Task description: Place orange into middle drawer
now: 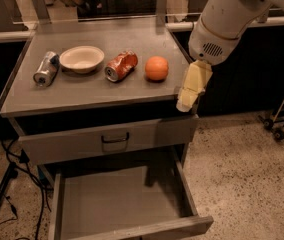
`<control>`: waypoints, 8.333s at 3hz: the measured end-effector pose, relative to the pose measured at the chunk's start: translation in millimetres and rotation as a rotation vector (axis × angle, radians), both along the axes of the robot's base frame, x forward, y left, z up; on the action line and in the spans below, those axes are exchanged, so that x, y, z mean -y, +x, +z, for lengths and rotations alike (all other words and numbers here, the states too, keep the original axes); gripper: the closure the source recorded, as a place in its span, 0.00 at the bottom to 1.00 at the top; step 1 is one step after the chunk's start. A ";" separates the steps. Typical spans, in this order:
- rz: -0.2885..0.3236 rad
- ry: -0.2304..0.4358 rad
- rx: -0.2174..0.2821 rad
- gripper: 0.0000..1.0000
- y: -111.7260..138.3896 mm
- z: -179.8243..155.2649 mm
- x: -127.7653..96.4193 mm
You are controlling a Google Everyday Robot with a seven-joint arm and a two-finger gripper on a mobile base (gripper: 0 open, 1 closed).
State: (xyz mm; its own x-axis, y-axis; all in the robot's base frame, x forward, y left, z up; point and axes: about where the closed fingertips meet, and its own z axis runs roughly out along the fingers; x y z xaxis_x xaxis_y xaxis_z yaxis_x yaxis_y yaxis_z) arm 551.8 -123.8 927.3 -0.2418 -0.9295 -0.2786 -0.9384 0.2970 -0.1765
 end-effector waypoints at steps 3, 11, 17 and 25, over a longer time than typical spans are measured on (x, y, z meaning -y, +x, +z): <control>0.001 0.017 0.014 0.00 26.1 0.9 -4.6; -0.055 0.154 -0.078 0.00 169.4 -42.2 -45.4; -0.049 0.173 -0.125 0.42 180.5 -78.1 -79.4; -0.244 0.234 -0.155 1.00 56.6 -14.4 -40.5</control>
Offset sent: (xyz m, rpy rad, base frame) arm 0.0422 0.0086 -0.0002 0.0605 -0.0206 -0.0121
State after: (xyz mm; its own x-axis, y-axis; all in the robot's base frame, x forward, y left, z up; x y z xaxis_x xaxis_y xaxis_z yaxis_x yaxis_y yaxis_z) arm 608.4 -83.3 913.0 -0.5044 -0.7546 -0.4197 -0.8452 0.5309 0.0612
